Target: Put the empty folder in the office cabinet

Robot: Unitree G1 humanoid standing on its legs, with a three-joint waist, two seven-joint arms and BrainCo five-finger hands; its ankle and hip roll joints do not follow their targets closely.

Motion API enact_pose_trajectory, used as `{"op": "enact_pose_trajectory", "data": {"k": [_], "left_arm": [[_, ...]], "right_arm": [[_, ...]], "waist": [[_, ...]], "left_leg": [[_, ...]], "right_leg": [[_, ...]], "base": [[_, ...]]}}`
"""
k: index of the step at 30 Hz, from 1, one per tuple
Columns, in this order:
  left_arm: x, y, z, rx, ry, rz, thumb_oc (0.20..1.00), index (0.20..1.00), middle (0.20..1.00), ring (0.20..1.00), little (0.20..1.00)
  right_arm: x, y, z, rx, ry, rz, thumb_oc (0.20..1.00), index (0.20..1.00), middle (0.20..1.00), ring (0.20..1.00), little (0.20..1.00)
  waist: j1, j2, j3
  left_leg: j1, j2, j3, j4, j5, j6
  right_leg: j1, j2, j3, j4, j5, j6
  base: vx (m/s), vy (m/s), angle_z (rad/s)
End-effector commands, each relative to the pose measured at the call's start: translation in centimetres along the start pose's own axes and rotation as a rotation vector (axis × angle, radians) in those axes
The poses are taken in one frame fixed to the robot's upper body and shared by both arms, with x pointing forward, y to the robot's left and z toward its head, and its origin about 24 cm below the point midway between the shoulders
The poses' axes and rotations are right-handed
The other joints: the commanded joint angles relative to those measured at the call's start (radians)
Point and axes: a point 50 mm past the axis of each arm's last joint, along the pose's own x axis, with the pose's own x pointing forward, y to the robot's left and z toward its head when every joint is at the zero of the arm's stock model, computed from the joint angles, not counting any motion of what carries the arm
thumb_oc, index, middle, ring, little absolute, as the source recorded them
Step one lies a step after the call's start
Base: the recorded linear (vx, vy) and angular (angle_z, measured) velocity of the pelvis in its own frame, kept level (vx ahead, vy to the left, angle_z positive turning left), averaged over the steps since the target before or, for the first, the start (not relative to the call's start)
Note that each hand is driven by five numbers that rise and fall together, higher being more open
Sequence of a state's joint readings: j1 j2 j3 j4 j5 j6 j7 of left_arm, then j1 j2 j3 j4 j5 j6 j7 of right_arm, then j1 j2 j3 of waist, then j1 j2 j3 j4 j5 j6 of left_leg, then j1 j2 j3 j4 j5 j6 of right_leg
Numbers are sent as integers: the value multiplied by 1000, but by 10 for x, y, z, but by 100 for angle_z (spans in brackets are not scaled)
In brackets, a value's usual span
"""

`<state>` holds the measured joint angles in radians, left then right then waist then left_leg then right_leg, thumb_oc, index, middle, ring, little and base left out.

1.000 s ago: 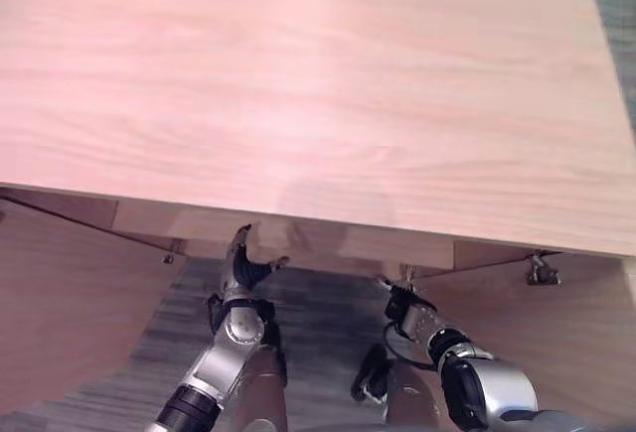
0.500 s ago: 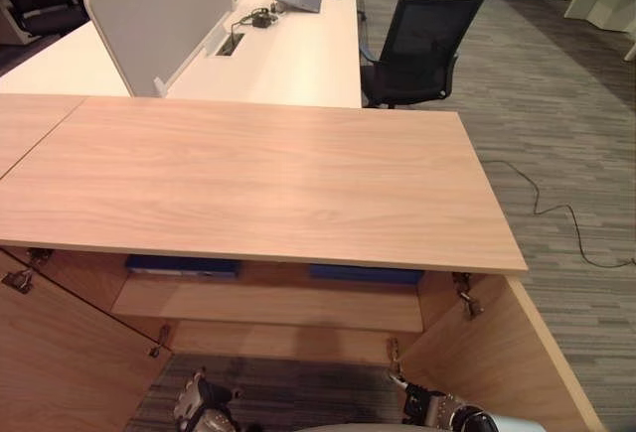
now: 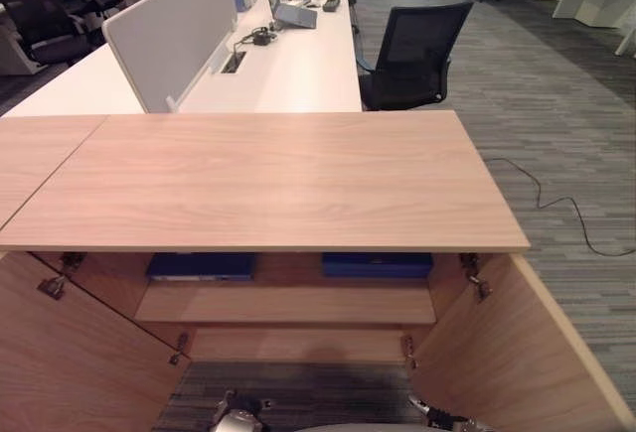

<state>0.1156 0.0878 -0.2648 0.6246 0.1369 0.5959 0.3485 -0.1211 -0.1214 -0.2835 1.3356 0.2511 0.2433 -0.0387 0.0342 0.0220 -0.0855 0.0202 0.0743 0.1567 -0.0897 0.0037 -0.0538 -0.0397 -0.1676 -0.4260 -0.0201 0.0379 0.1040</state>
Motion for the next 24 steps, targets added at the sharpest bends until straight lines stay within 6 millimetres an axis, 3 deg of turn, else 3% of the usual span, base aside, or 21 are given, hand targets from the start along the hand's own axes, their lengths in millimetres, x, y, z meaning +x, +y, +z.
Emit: {"op": "enact_pose_trajectory", "data": {"k": [1, 5, 7, 9, 14, 15, 18, 19, 23, 24], "left_arm": [[3, 21, 1, 80, -18, 64, 1000, 1000, 1000, 1000, 1000], [6, 38, 8, 125, 19, 92, 1000, 1000, 1000, 1000, 1000], [7, 40, 8, 131, 27, 100, 1000, 1000, 1000, 1000, 1000], [8, 43, 11, 151, 32, 100, 1000, 1000, 1000, 1000, 1000], [11, 46, 9, 132, 56, 104, 1000, 1000, 1000, 1000, 1000], [10, 45, 7, 111, 65, 102, 1000, 1000, 1000, 1000, 1000], [11, 43, 0, 88, 91, 99, 1000, 1000, 1000, 1000, 1000], [13, 40, -14, 76, 149, 98, 1000, 1000, 1000, 1000, 1000], [15, 41, -27, 49, 217, 110, 1000, 1000, 1000, 1000, 1000], [14, 40, -35, 26, 255, 107, 1000, 1000, 1000, 1000, 1000]], "right_arm": [[1, 18, -28, 30, 116, 53, 1000, 1000, 1000, 1000, 1000], [1, 27, -34, 67, 122, 93, 1000, 1000, 1000, 1000, 1000], [1, 29, -35, 72, 126, 99, 1000, 1000, 1000, 1000, 1000], [1, 34, -38, 85, 131, 113, 1000, 1000, 1000, 1000, 1000], [1, 38, -41, 89, 123, 135, 1000, 1000, 1000, 1000, 1000], [1, 36, -43, 83, 128, 134, 1000, 1000, 1000, 1000, 1000], [1, 34, -46, 84, 135, 134, 1000, 1000, 1000, 1000, 1000], [1, 31, -52, 83, 147, 132, 1000, 1000, 1000, 1000, 1000], [1, 28, -62, 76, 173, 134, 1000, 1000, 1000, 1000, 1000], [1, 24, -70, 67, 199, 134, 1000, 1000, 1000, 1000, 1000]], "waist": [[14, -47, -30], [23, -59, -15], [25, -65, -13], [21, -68, -4], [21, -62, 6], [24, -55, 3], [24, -54, -5], [15, -51, -14], [-1, -51, -19], [-7, -64, -24]], "left_leg": [[78, -91, -11, 2, -99, 90], [64, -113, 22, 2, -89, 113], [59, -115, 30, 2, -81, 115], [53, -106, 45, 2, -76, 119], [46, -80, 105, 2, -69, 125], [38, -67, 125, 2, -59, 126], [29, -63, 137, 2, -52, 125], [26, -54, 152, 2, -47, 123], [24, -43, 170, 2, -39, 115], [28, -48, 191, 2, -36, 107]], "right_leg": [[-87, -20, 53, -67, 60, 43], [-170, -56, 18, -67, 80, 88], [-185, -63, 16, -67, 86, 94], [-192, -66, 9, -67, 65, 113], [-90, -46, -47, -50, 41, 73], [-44, -47, -37, 12, -8, 62], [-5, -42, 17, 41, -39, 61], [32, -39, 77, 52, -65, 64], [67, -29, 139, 47, -80, 66], [109, -9, 144, -14, -79, 62]], "base": [[-188, 166, -2], [-291, 255, -6], [-157, 108, -7], [-162, 55, -17], [-146, -26, -27], [-134, -15, -43], [-110, -35, -54], [-90, -89, -46], [-78, -132, -33], [-61, -175, -24]]}}
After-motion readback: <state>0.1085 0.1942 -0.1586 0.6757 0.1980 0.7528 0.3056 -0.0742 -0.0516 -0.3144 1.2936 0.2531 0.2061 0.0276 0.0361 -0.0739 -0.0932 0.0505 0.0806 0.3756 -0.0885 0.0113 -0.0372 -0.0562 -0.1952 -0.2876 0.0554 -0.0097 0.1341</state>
